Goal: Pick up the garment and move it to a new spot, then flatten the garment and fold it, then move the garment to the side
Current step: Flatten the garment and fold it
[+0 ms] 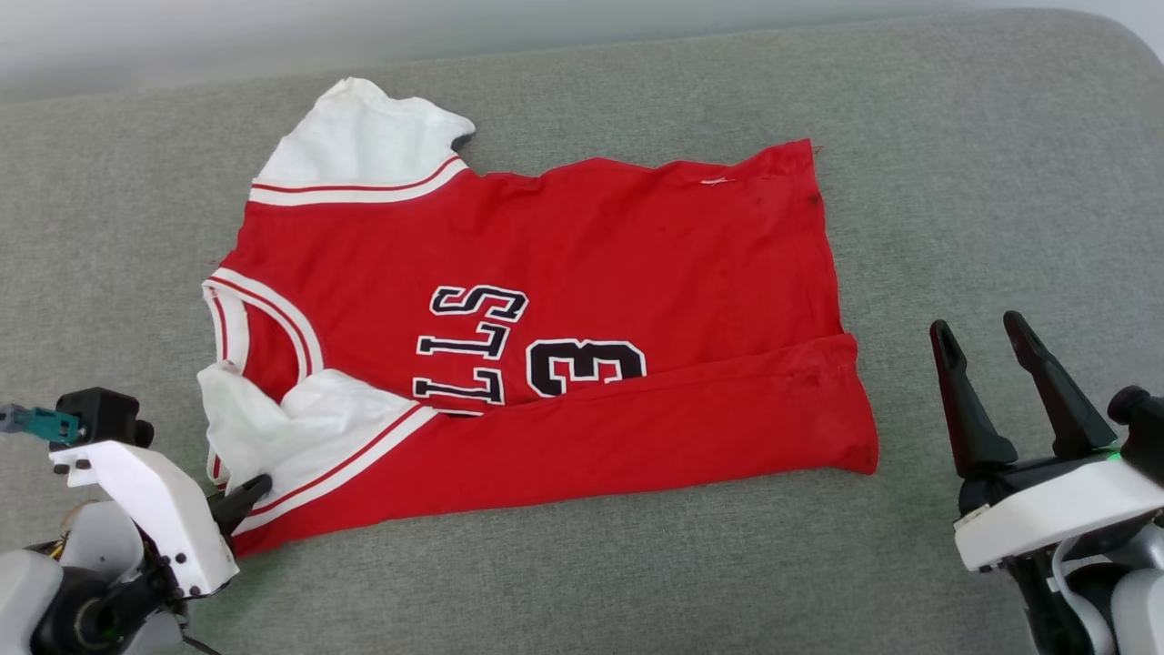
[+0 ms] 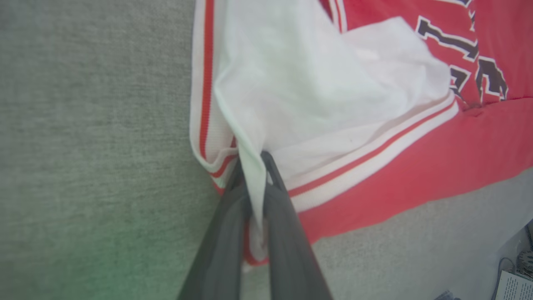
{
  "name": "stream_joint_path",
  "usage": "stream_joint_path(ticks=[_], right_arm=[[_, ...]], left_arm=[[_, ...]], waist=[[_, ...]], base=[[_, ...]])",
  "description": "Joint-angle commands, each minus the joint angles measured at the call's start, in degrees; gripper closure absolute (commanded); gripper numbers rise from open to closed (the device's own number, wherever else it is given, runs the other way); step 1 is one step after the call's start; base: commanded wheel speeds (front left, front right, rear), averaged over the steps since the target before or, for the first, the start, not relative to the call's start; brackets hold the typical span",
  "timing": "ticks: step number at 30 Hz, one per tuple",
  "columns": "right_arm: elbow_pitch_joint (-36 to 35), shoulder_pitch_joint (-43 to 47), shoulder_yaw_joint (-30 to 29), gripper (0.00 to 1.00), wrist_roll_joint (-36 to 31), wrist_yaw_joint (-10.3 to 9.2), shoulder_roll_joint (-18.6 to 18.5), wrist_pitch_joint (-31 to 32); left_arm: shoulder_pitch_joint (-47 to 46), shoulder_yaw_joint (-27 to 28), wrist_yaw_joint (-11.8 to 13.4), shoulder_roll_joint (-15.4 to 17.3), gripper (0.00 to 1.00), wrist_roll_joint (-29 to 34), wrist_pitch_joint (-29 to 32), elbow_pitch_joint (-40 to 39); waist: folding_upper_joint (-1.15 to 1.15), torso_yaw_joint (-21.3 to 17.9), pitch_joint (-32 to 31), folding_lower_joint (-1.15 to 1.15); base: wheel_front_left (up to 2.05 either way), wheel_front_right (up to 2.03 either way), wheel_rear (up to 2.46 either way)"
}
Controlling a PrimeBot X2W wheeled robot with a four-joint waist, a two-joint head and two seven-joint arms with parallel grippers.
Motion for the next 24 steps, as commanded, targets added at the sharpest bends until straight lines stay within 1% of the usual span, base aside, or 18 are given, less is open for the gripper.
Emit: stream_joint_path(ticks=[1, 3, 5, 10, 12, 16, 20, 24], right_arm=[[-0.43, -0.13, -0.23, 0.0, 0.89, -0.04, -0.99, 1.76], [-0.45, 0.1, -0.79, 0.0, 2.39, -0.04, -2.04, 5.54], [0.27, 0.77, -1.49, 0.0, 4.02, -0.04, -2.74, 11.48], [0.74, 0.72, -3.08, 0.0, 7.22, -0.04, -4.27, 28.61], [0.87, 0.03, -3.47, 0.0, 7.76, -0.04, -4.54, 33.75], [2.53, -1.91, -3.63, 0.0, 7.67, -0.04, -3.81, 39.09], [6.17, -4.45, -2.73, 0.0, 7.81, -0.04, -2.6, 41.22], [10.37, -4.63, -0.84, 0.0, 8.31, -0.02, -0.94, 43.29]], left_arm=[[0.71, -1.59, -0.49, -2.35, 1.0, 0.59, -1.08, 1.03], [-0.46, -0.8, -0.86, -2.25, 1.0, 1.76, -3.28, 0.53], [-1.33, -0.05, -0.99, -2.31, 1.0, 2.81, -5.34, -0.33], [-2.45, 0.96, 0.48, -2.12, 1.0, 5.42, -8.84, -4.9], [-2.91, 0.89, 0.98, -2.12, 1.0, 6.35, -9.61, -7.15], [-3.71, 0.62, 1.76, -2.5, 1.0, 8.0, -10.76, -11.1], [-4.62, -0.1, 2.15, -3.17, 1.0, 8.99, -11.08, -13.14], [-4.59, -0.6, 2.18, -3.94, 1.0, 9.43, -11.44, -13.55]], waist=[[0.0, 0.51, -0.18, 0.0], [0.0, 1.18, -0.34, 0.0], [0.0, 2.0, -0.56, 0.0], [0.0, 4.06, -0.15, 0.0], [0.0, 5.05, 0.45, 0.0], [0.0, 6.94, 2.16, 0.0], [0.0, 8.46, 3.55, 0.0], [0.0, 9.26, 4.09, 0.0]], base=[[0.0, 0.0, 0.0], [0.0, 0.0, 0.0], [0.0, 0.0, 0.0], [0.0, 0.0, 0.0], [0.0, 0.0, 0.0], [0.0, 0.0, 0.0], [0.0, 0.0, 0.0], [0.0, 0.0, 0.0]])
